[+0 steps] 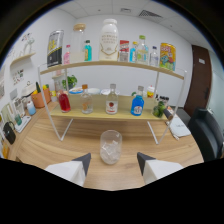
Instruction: Make me a cup of Vodka Sunrise.
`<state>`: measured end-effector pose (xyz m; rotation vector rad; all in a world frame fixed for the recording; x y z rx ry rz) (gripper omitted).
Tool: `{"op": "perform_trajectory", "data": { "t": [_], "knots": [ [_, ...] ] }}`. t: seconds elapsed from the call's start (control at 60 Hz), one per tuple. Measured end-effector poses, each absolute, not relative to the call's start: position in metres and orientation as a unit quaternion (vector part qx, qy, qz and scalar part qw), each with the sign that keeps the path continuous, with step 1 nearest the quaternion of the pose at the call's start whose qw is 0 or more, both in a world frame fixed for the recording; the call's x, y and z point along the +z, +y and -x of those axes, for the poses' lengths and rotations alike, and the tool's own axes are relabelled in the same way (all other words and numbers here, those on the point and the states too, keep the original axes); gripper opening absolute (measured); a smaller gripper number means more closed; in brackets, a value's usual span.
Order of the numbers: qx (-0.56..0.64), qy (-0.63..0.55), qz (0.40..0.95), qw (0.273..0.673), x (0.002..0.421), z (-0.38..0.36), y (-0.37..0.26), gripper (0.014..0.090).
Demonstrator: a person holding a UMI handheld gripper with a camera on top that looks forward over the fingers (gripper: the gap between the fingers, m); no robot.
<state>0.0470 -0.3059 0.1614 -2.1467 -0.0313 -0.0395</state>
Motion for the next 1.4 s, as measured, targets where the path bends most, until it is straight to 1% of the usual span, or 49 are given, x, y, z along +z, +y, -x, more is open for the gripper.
{"op": "perform_trajectory", "data": {
  "t": [0.2,0.217,0.233,0.333,0.483,0.567,0.683,0.85,0.933,1.1,1.25,1.333,1.4],
  "knots": [
    [-0.017,-0.021,0.880,0.475,0.158,-0.047,-0.315,0.0864],
    [-0.018,-0.021,0.880,0.474,0.157,-0.047,-0.317,0.0819],
    [-0.019,-0.020,0.881,0.473,0.157,-0.048,-0.320,0.0864],
    [-0.019,-0.019,0.883,0.468,0.152,-0.044,-0.333,0.0863],
    [0.004,-0.019,0.887,0.461,0.138,-0.006,-0.349,0.0850],
    [0.014,-0.023,0.878,0.478,0.141,0.025,-0.345,0.0852],
    [0.037,-0.032,0.854,0.517,0.163,0.072,-0.322,0.0862],
    [0.047,-0.032,0.818,0.573,0.197,0.116,-0.266,0.0863],
    [0.045,-0.031,0.809,0.585,0.205,0.128,-0.234,0.0863],
    [0.031,-0.021,0.809,0.587,0.207,0.136,-0.178,0.0856],
    [0.012,-0.017,0.807,0.591,0.203,0.135,-0.140,0.0813],
    [0.008,-0.015,0.809,0.588,0.197,0.136,-0.125,0.0732],
    [0.004,-0.013,0.812,0.583,0.191,0.136,-0.116,0.0640]
  ]
}}
